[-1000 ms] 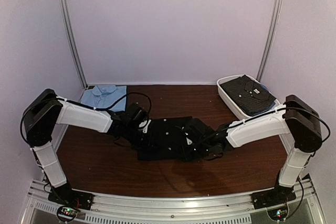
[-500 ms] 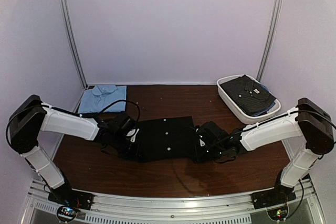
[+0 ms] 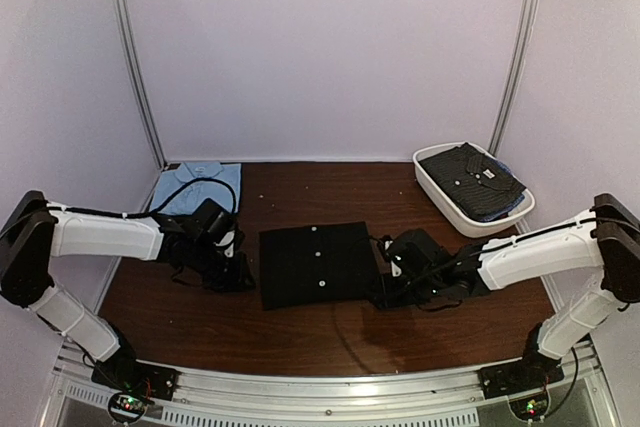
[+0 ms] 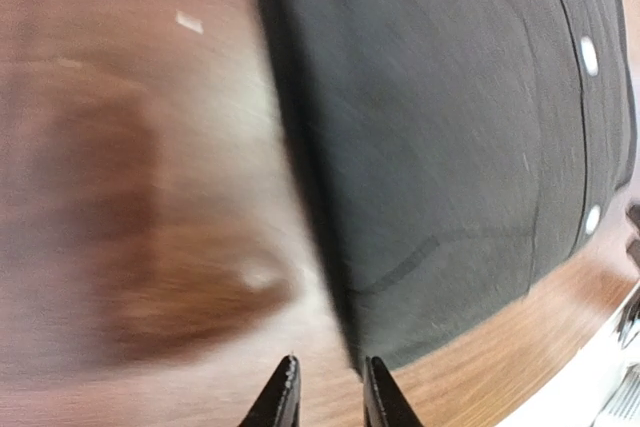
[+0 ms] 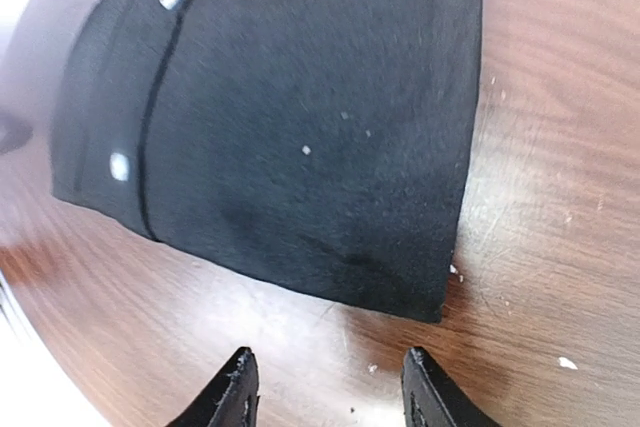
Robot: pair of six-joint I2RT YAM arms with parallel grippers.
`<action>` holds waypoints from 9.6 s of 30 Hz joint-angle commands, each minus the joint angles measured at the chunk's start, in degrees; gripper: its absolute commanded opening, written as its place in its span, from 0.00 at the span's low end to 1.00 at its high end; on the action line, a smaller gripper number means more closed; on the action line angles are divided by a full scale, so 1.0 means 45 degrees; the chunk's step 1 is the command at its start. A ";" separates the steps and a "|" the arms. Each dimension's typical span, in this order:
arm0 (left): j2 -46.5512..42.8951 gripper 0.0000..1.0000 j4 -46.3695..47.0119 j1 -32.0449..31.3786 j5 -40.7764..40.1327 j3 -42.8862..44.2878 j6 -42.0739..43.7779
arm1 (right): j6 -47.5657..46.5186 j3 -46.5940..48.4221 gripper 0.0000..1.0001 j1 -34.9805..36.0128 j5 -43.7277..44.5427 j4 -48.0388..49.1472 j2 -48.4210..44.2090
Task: Fold and stack the long sleeve shirts
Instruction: Smooth out the square-folded shirt at the center of the board, then pick up the square-folded shirt from the center of the board, then turn over the square-folded shirt at the center of the board, then smooth out the square-folded shirt at the center of the board, then move the square-folded shirt to the center of the board.
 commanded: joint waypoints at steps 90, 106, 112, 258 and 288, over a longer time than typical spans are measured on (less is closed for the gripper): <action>0.0987 0.00 -0.6618 0.4481 0.4228 0.9367 0.6155 | -0.0470 1.0803 0.21 -0.0088 -0.2655 0.2749 0.9288; 0.2063 0.00 -0.5288 0.4442 0.5800 0.9934 0.5254 | 0.1403 1.1948 0.32 -0.0098 -0.5154 0.5602 1.0572; 0.2148 0.00 -0.5243 0.4395 0.5725 0.9965 0.5235 | 0.0888 1.0760 0.38 -0.0353 -0.5057 0.5618 0.9002; 0.3455 0.28 -0.0384 -0.1492 0.2658 0.2951 0.0883 | -0.1117 0.3975 0.49 -0.0640 -0.1019 0.0163 0.4023; 0.3949 0.32 -0.3514 0.2745 -0.2925 0.7745 0.1994 | -0.2148 -0.0718 0.50 -0.2251 -0.0367 0.0125 0.0137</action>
